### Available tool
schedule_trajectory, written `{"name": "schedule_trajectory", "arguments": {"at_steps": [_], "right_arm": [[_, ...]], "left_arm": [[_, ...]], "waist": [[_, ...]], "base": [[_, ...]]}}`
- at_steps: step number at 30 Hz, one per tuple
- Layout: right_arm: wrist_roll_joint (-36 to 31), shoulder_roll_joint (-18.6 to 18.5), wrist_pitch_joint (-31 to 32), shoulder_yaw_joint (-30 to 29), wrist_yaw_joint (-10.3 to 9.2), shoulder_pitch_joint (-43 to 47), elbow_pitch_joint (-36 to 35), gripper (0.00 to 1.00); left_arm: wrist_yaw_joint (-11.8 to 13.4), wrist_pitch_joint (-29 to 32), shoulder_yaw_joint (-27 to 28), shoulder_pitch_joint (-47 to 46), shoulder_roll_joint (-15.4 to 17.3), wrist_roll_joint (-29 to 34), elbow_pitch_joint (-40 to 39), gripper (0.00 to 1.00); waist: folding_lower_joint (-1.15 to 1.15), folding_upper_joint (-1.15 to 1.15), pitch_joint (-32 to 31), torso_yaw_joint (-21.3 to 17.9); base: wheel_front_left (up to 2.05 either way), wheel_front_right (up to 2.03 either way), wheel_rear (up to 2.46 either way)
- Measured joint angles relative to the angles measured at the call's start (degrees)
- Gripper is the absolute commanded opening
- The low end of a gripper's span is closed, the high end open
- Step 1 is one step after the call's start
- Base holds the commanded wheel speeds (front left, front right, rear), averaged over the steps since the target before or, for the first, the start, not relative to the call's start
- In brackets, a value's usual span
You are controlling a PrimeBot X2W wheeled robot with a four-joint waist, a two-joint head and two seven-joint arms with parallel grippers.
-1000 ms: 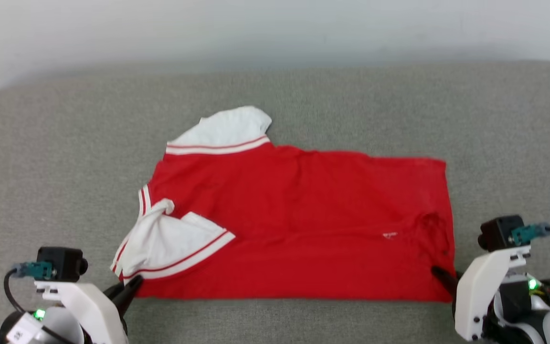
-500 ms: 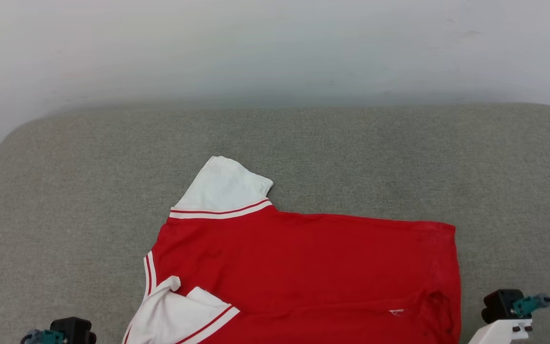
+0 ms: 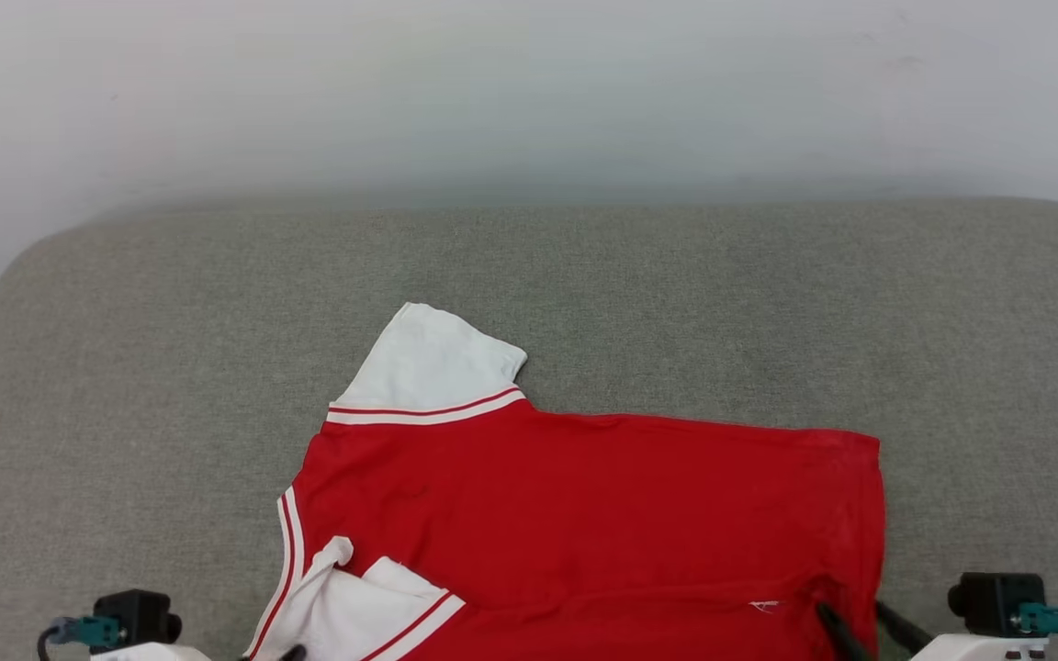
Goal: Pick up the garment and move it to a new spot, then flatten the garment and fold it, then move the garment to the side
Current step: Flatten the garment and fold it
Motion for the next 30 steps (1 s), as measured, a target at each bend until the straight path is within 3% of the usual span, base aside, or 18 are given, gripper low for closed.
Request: {"name": "schedule_trajectory", "arguments": {"at_steps": [3, 9, 15, 21, 24, 30], "right_arm": [[-0.99, 0.16, -6.66, -0.35, 0.00, -0.52, -0.75, 1.00], [-5.37, 2.14, -15.70, -2.81, 0.00, -1.53, -2.22, 1.00], [-10.25, 3.78, -19.48, -4.69, 0.00, -4.64, -5.44, 1.00], [-13.44, 4.63, -21.96, -4.43, 0.00, -9.93, -9.14, 1.00], [-14.00, 4.85, -22.39, -4.04, 0.00, -12.39, -10.22, 1.00], [-14.40, 5.05, -22.94, -2.31, 0.00, -16.35, -10.51, 1.00]], "left_arm": [[-0.89, -1.56, 0.43, -1.31, 0.51, 1.29, 0.48, 1.00], [-0.14, -7.72, 1.32, -5.30, 0.44, 6.73, -0.21, 1.00], [0.71, -13.97, 1.29, -11.67, -0.73, 13.46, -0.36, 1.00], [0.41, -15.19, 0.99, -21.64, -1.79, 17.67, 1.46, 1.00], [-0.96, -14.51, 1.31, -26.49, -2.11, 17.85, 3.36, 1.00], [-6.35, -8.59, 1.15, -36.10, -1.05, 16.29, 9.88, 1.00]], "waist": [[0.00, 0.00, -0.44, -0.10], [0.00, 0.00, -0.88, -0.77], [0.00, 0.00, 1.12, -1.85], [0.01, 0.00, 6.33, -3.26], [0.01, 0.00, 9.48, -4.15], [0.02, 0.00, 15.47, -6.58]], "base": [[0.00, 0.00, 0.00], [0.00, 0.00, 0.00], [0.00, 0.00, 0.00], [0.00, 0.00, 0.00], [0.00, 0.00, 0.00], [0.00, 0.00, 0.00]]}}
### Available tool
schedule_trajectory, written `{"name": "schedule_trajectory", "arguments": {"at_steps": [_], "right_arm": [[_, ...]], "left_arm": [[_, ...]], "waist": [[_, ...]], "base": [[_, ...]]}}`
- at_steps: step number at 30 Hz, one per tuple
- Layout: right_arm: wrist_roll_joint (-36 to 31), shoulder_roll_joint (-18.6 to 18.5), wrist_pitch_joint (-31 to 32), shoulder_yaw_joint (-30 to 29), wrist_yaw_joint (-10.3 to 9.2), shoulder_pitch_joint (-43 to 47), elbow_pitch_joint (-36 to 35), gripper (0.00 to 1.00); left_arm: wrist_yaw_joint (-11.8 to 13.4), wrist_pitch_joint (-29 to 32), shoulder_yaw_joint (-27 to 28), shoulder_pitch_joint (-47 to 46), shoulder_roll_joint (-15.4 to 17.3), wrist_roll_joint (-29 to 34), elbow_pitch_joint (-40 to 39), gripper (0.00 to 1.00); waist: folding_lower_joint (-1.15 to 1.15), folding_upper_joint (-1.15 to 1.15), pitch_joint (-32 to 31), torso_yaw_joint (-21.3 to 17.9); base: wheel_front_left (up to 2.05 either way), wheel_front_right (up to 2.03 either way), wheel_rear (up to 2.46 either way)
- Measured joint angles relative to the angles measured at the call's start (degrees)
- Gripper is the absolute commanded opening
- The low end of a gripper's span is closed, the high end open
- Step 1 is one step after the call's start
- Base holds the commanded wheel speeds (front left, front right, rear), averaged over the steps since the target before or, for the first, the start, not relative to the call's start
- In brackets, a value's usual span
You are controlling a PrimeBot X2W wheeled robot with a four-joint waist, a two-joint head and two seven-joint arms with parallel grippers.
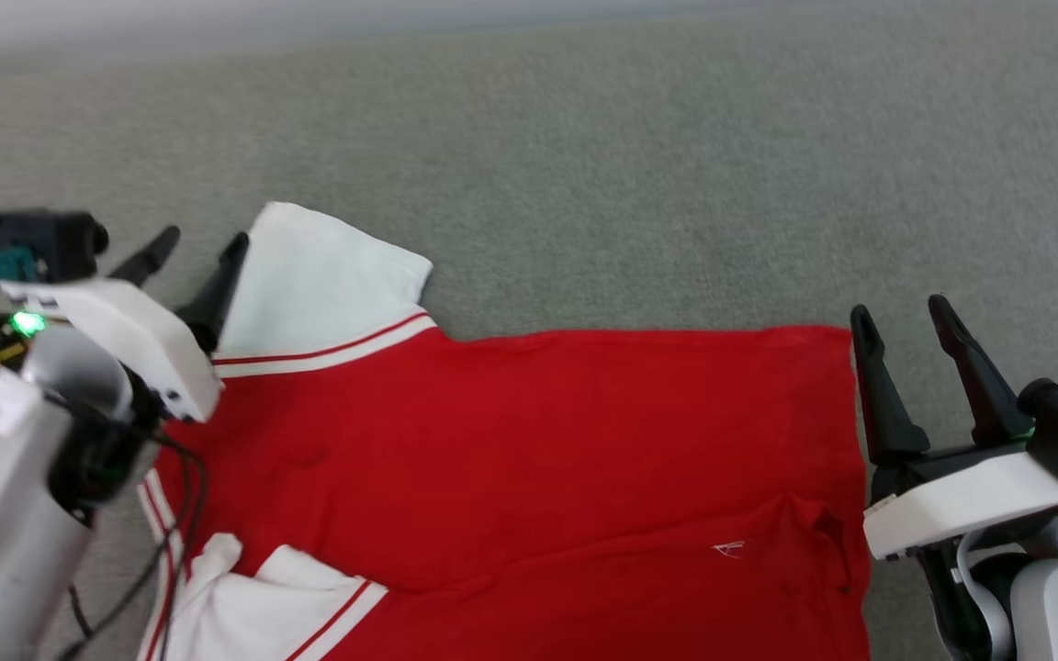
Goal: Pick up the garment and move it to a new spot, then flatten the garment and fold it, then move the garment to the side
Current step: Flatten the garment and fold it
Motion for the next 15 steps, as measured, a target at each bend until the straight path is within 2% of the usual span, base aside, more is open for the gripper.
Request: {"name": "schedule_trajectory", "arguments": {"at_steps": [6, 15], "right_arm": [[1.94, 0.07, -1.36, 1.16, 0.00, -1.74, 1.83, 1.00], [5.28, 0.09, -3.58, 2.50, 0.01, -2.64, 5.70, 1.00]], "left_arm": [[-5.60, 11.10, -1.19, -7.24, 3.28, -3.35, 6.16, 1.00], [-8.02, 25.31, -3.13, -13.33, 7.38, -8.45, 10.78, 1.00]], "waist": [[0.00, 0.00, 4.12, -3.41], [0.00, 0.00, 7.71, -7.71]], "base": [[0.00, 0.00, 0.00], [0.00, 0.00, 0.00]]}}
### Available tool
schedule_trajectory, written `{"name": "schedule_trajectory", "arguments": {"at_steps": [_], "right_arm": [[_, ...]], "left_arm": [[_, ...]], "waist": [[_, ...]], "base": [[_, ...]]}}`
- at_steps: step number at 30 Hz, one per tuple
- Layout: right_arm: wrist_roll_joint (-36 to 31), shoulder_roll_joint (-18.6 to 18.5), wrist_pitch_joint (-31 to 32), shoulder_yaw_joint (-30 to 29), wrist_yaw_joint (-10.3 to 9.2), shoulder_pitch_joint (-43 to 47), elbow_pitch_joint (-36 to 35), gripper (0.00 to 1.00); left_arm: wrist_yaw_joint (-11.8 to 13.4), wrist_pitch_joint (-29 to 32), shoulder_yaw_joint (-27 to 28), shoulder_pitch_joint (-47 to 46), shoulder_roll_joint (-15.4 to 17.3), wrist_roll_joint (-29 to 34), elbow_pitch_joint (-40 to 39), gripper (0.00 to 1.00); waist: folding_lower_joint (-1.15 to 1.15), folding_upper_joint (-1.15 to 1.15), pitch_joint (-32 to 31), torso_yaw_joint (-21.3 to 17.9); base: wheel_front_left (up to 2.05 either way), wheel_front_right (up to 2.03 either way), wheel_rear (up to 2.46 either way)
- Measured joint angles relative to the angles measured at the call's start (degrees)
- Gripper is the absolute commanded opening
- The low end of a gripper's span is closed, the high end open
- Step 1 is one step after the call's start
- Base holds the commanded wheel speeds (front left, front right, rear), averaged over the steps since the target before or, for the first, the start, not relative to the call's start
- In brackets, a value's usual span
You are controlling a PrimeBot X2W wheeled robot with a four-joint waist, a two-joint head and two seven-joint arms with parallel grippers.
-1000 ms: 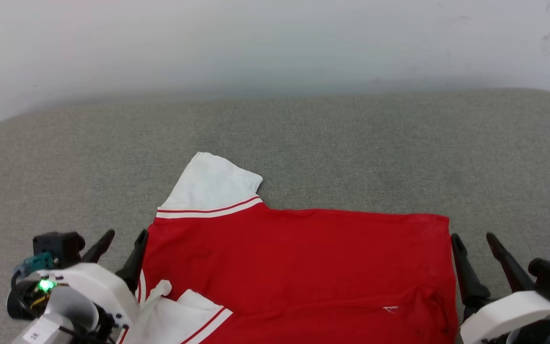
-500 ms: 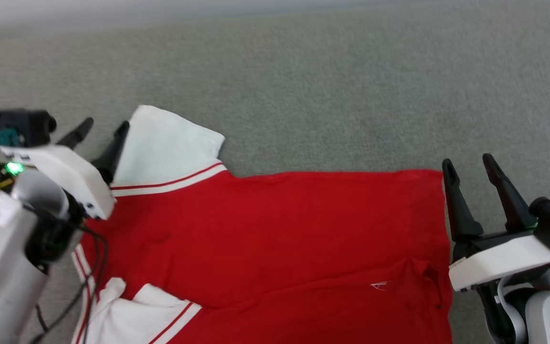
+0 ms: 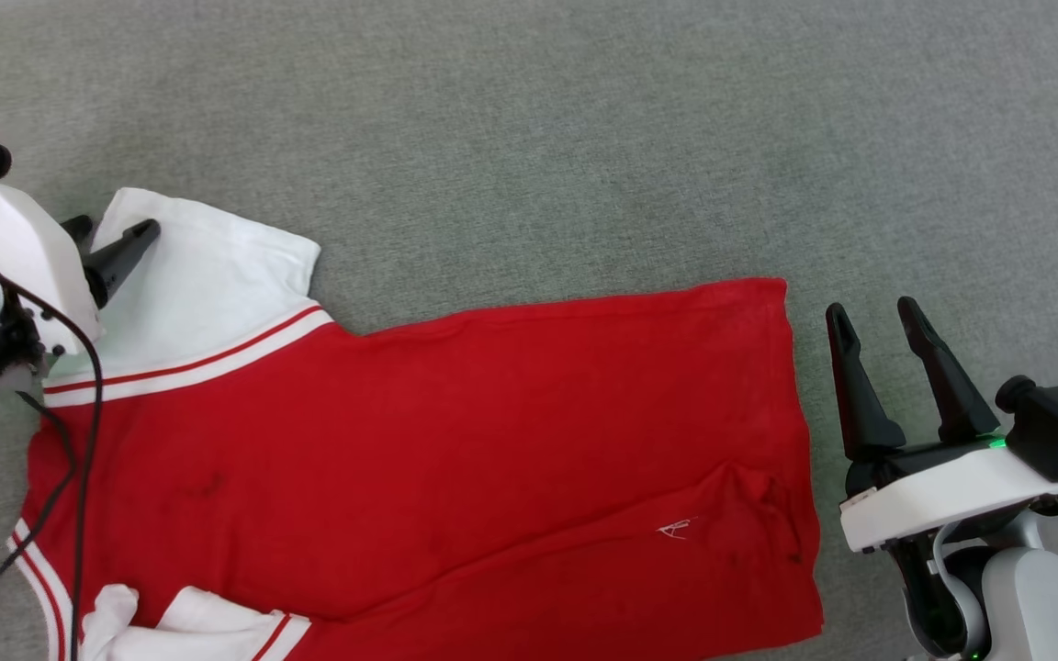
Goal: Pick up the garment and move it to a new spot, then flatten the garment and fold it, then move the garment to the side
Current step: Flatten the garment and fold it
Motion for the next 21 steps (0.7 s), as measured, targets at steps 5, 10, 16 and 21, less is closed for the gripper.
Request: {"name": "schedule_trajectory", "arguments": {"at_steps": [5, 10, 16, 21], "right_arm": [[1.11, 0.00, -0.43, 0.02, -0.01, -0.15, 1.70, 1.00], [2.56, 0.00, -0.09, 0.10, -0.01, -0.95, 3.03, 1.00], [5.82, 0.02, 4.07, 0.82, -0.01, -2.59, 5.04, 1.00], [5.55, -0.01, 15.27, 0.34, -0.01, -5.58, 7.15, 1.00]], "left_arm": [[-0.25, 8.91, -1.78, -2.19, 1.21, -4.24, 0.38, 0.87], [-0.33, 12.77, -3.00, -2.67, 2.05, -6.48, -0.63, 0.00], [-0.49, 8.94, -4.05, -2.58, 0.96, -4.69, 0.44, 0.00], [-0.40, 5.01, -4.81, -3.22, -0.26, -1.63, 0.94, 0.00]], "waist": [[0.00, 0.00, 1.01, -1.17], [-0.02, 0.00, 1.59, -1.59], [-0.02, 0.00, 0.99, -1.43], [-0.01, 0.00, -0.41, -0.18]], "base": [[0.00, 0.00, 0.00], [0.00, 0.00, 0.00], [0.00, 0.00, 0.00], [0.00, 0.00, 0.00]]}}
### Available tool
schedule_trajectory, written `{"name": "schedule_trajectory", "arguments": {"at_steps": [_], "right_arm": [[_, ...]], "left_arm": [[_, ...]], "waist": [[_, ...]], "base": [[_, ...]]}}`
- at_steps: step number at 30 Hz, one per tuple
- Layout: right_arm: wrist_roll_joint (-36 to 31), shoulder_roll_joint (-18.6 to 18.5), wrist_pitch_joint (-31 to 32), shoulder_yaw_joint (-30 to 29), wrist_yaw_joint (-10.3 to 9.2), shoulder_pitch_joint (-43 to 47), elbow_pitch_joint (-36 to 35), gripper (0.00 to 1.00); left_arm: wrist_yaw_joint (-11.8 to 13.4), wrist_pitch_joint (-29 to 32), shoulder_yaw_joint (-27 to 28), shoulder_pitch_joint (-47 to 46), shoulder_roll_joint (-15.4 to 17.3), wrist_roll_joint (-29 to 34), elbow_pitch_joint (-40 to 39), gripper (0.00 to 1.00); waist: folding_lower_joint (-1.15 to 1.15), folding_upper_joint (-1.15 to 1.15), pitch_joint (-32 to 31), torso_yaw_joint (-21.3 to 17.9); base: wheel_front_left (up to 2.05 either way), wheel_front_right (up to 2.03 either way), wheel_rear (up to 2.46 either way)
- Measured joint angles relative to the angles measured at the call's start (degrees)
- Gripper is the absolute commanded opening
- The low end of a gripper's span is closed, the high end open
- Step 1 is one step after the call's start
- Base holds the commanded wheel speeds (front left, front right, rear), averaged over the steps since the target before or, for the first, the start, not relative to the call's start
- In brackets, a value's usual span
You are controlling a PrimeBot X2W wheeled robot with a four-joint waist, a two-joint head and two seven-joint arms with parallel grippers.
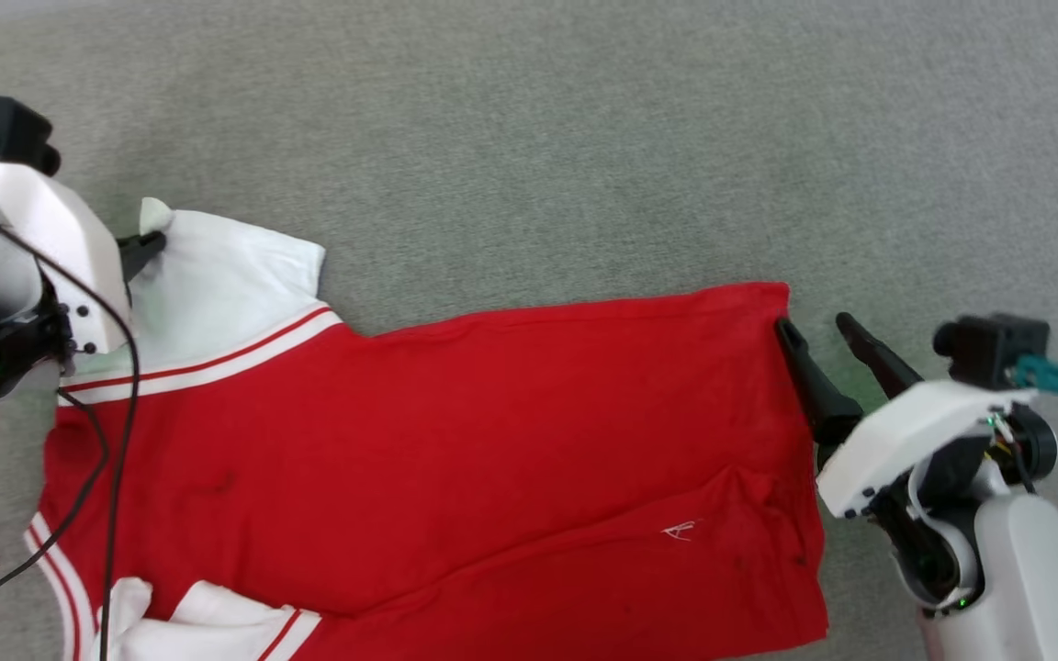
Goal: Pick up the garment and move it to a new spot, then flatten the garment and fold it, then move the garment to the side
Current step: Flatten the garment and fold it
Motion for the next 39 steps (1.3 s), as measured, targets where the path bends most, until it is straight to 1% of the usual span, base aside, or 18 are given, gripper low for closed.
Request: {"name": "schedule_trajectory", "arguments": {"at_steps": [5, 8, 11, 17, 18, 19, 20, 23, 26, 29, 33, 39], "right_arm": [[-0.19, -2.01, 13.35, 0.31, 0.00, -3.71, 0.35, 1.00], [-1.03, -3.87, 19.56, 0.08, 0.00, -6.20, 1.21, 1.00], [-2.63, -5.67, 24.48, 0.14, 0.00, -8.55, 3.24, 1.00], [-2.72, -7.77, 33.53, 2.24, -0.01, -10.39, 6.93, 1.00], [-2.71, -8.09, 34.64, 2.43, -0.02, -10.51, 7.20, 0.47], [-2.48, -8.31, 35.59, 2.52, -0.02, -10.74, 7.39, 0.21], [-2.11, -8.37, 36.22, 2.50, -0.07, -10.82, 7.56, 0.00], [-1.49, -8.39, 37.53, 2.50, -0.09, -10.99, 7.86, 0.00], [-0.75, -8.77, 36.69, 1.93, 0.02, -11.21, 7.44, 0.00], [-0.73, -9.15, 34.99, 0.74, 0.02, -11.19, 5.25, 0.00], [-1.05, -9.65, 33.61, -1.43, 0.02, -9.85, 0.57, 0.00], [-2.34, -9.13, 32.82, -4.41, 0.02, -2.79, -5.35, 0.00]], "left_arm": [[0.51, -3.96, 0.02, -1.60, -1.09, 2.31, -1.62, 0.00], [0.80, -5.49, -0.01, -2.04, -1.74, 3.07, -3.36, 0.00], [0.83, -6.49, -0.13, -2.07, -2.32, 3.59, -5.15, 0.00], [0.92, -7.64, -0.37, -1.22, -2.57, 3.58, -8.16, 0.00], [0.92, -7.93, -0.41, -0.91, -2.58, 3.58, -8.51, 0.00], [0.92, -8.21, -0.38, -0.64, -2.56, 3.55, -8.91, 0.00], [0.92, -8.40, -0.34, -0.33, -2.45, 3.46, -9.20, 0.00], [0.91, -8.98, -0.21, 0.63, -2.42, 2.71, -10.11, 0.00], [0.91, -10.17, 0.01, 1.30, -2.36, 2.64, -10.57, 0.00], [0.91, -12.32, 0.30, 1.86, -2.42, 2.93, -11.02, 0.00], [1.03, -16.79, 1.51, 3.92, -2.81, 3.08, -12.05, 0.00], [2.91, -22.90, 3.05, 10.63, -2.14, 2.71, -15.45, 0.00]], "waist": [[0.00, 0.00, -1.36, 2.35], [0.01, 0.00, -1.95, 4.02], [0.01, 0.00, -2.30, 5.75], [0.00, 0.00, -2.34, 8.61], [0.00, 0.00, -2.25, 8.94], [0.00, 0.00, -2.14, 9.22], [0.00, 0.00, -2.03, 9.42], [0.00, 0.00, -1.88, 9.89], [0.00, 0.00, -2.06, 10.33], [0.01, 0.00, -2.74, 10.91], [0.01, 0.00, -4.34, 11.90], [0.01, 0.00, -7.65, 13.50]], "base": [[0.00, 0.00, 0.00], [0.00, 0.00, 0.00], [0.00, 0.00, 0.00], [0.00, 0.00, 0.00], [0.00, 0.00, 0.00], [0.00, 0.00, 0.00], [0.00, 0.00, 0.00], [0.00, 0.00, 0.00], [0.00, 0.00, 0.00], [0.00, 0.00, 0.00], [0.00, 0.00, 0.00], [0.00, 0.00, 0.00]]}}
